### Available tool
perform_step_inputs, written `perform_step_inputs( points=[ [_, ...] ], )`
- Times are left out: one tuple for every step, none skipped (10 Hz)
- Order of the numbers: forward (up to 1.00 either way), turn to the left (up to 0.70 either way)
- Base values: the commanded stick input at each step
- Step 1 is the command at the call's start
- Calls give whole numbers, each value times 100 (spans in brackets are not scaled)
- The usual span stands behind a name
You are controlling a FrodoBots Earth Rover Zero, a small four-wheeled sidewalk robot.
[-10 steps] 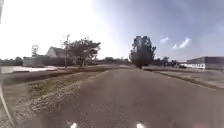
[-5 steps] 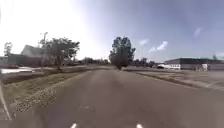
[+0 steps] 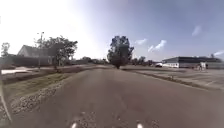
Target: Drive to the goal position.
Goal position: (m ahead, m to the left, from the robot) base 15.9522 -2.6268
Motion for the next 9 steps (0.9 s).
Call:
perform_step_inputs(
  points=[
    [70, 0],
    [70, 0],
    [70, 0],
    [70, 0],
    [70, 0],
    [70, 0],
    [70, 0],
    [70, 0],
    [70, 0]
  ],
)
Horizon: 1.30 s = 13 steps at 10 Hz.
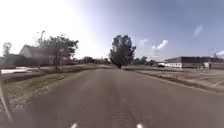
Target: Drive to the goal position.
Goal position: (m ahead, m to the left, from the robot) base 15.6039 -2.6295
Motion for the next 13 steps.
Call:
perform_step_inputs(
  points=[
    [70, 0],
    [70, 0],
    [70, 0],
    [70, 0],
    [70, 0],
    [70, 0],
    [70, 0],
    [70, 0],
    [70, 0],
    [70, 0],
    [70, 0],
    [70, 0],
    [70, 0]
  ],
)
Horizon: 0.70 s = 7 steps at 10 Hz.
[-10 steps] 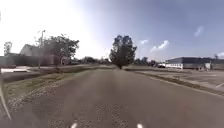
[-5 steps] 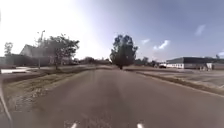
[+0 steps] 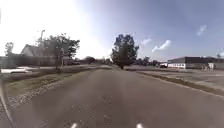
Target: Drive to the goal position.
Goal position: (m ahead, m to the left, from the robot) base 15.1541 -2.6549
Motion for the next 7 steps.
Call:
perform_step_inputs(
  points=[
    [70, 0],
    [70, 0],
    [70, 0],
    [70, 0],
    [70, 0],
    [70, 0],
    [70, 0]
  ],
)
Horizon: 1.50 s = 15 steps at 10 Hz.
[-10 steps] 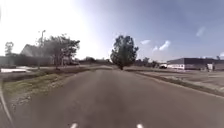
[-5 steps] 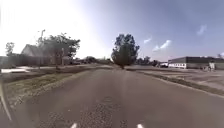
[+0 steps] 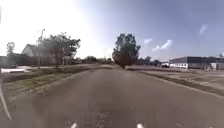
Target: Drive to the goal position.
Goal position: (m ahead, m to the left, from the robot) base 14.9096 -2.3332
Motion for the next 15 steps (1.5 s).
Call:
perform_step_inputs(
  points=[
    [70, 0],
    [70, 0],
    [70, 0],
    [70, 0],
    [70, 0],
    [70, 0],
    [70, 0],
    [70, 0],
    [70, 0],
    [70, 0],
    [70, 0],
    [70, 0],
    [70, 0],
    [70, 0],
    [70, 0]
  ],
)
